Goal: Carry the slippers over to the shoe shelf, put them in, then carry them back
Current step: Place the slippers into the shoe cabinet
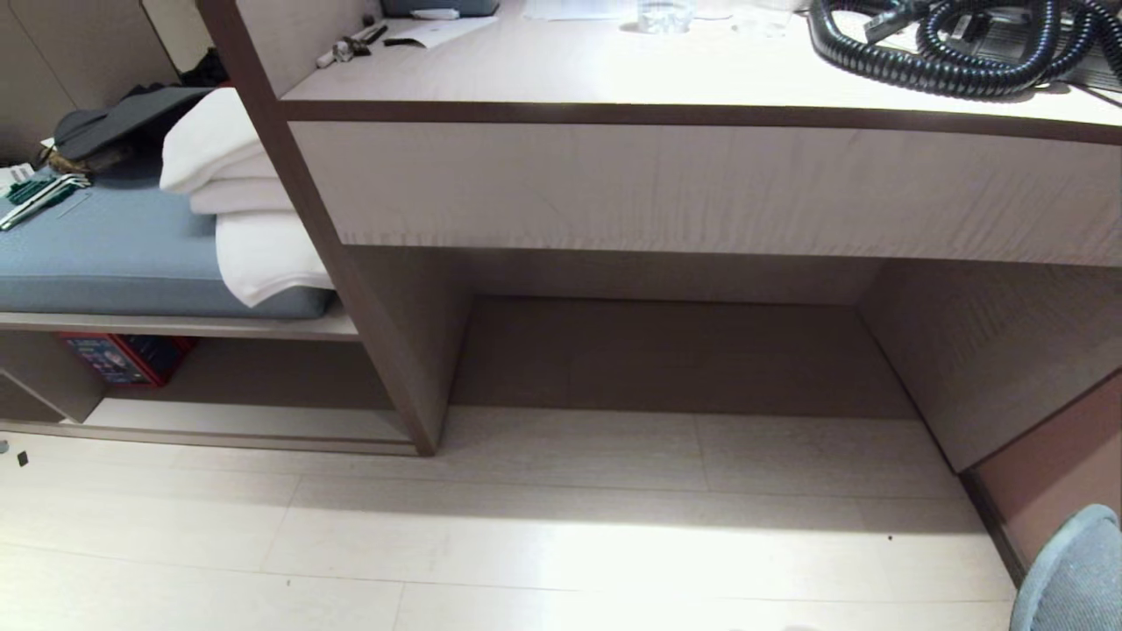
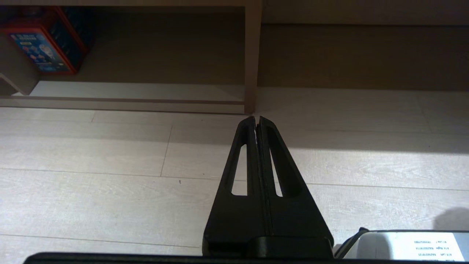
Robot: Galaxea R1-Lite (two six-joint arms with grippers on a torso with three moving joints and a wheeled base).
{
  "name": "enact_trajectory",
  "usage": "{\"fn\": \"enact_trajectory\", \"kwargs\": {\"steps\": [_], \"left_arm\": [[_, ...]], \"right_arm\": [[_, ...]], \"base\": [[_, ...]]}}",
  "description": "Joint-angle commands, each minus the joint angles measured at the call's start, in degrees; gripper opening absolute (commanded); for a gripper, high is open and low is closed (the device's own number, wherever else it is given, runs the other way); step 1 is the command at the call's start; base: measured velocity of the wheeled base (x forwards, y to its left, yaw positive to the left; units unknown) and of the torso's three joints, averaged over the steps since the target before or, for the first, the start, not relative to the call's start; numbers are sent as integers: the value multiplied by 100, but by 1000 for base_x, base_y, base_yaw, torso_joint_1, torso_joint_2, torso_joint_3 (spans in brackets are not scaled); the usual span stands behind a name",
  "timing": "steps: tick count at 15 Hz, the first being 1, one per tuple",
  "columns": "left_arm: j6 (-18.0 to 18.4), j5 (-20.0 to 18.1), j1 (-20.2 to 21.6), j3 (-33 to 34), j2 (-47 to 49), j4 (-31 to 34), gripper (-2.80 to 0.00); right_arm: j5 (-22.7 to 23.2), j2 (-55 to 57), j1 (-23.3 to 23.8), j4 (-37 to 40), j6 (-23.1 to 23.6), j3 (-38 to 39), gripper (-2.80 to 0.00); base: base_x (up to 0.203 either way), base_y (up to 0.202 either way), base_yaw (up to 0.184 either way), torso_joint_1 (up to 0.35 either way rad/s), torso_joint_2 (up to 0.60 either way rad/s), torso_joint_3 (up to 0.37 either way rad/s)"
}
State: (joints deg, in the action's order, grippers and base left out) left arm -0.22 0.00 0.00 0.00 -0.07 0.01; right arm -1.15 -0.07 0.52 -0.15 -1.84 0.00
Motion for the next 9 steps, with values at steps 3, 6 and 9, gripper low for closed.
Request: {"fn": "enact_trajectory", "kwargs": {"steps": [3, 6, 9], "left_arm": [[-4, 0, 0, 0, 7, -1, -280], [-4, 0, 0, 0, -1, -1, -280], [-4, 0, 0, 0, -1, -1, -280]], "right_arm": [[0, 7, 0, -2, 0, 0, -280], [0, 7, 0, -2, 0, 0, -280], [0, 7, 0, -2, 0, 0, -280]], "base": [[0, 0, 0, 4, 1, 204], [0, 0, 0, 2, 2, 197], [0, 0, 0, 2, 0, 204]]}}
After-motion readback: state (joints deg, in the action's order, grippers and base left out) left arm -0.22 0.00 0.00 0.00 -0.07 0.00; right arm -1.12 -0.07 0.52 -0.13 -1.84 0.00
